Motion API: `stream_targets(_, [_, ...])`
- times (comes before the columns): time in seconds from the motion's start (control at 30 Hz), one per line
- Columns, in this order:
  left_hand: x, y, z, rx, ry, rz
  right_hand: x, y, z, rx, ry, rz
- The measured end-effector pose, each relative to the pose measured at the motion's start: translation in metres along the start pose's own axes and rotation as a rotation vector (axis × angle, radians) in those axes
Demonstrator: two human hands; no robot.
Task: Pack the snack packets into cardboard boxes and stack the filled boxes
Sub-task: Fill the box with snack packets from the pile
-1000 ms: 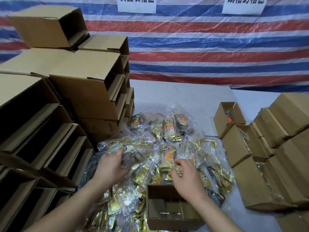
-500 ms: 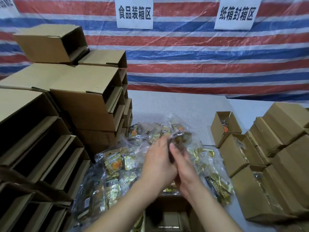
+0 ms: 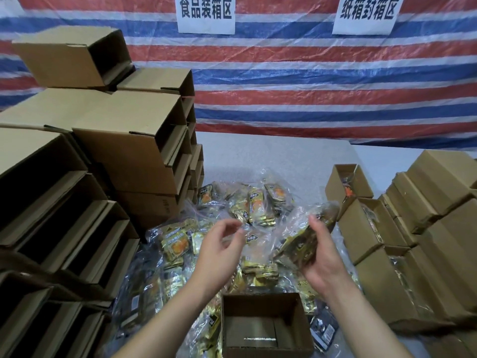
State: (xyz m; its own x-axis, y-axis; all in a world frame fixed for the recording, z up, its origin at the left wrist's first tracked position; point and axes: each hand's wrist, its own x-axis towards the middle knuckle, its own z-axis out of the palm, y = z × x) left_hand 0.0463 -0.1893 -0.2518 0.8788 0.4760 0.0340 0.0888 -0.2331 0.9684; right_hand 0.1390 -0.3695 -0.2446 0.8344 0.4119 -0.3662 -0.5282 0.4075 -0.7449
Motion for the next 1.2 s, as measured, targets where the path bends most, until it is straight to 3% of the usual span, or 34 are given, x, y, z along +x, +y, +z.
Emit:
stream_targets(0.2, [-0.026, -0.092, -0.022, 0.382, -0.334, -0.207, -0.015, -0.010, -0.002, -0.562, -0.178, -0.106])
stream_targets(0.37, [-0.048, -0.134, -0.020, 0.394, -0.535, -0.314, -0.030, -0.004, 0.009, -1.103, -0.485, -0.052])
stream_targets(0.5, [-0.050, -0.143, -0.013, 0.359, -0.489, -0.337, -0.028, 0.016, 0.011, -1.432, -0.620, 0.031])
stream_targets(0.87, [-0.052, -0.142, -0.002, 0.288, -0.497, -0.295, -0.007, 0.071, -0.008, -1.798, -0.824, 0.470])
stream_targets(1.2, [-0.053, -0.157, -0.001, 0.234, -0.451, -0.346, 0.015, 0.112, -0.030, -2.024, -0.724, 0.612])
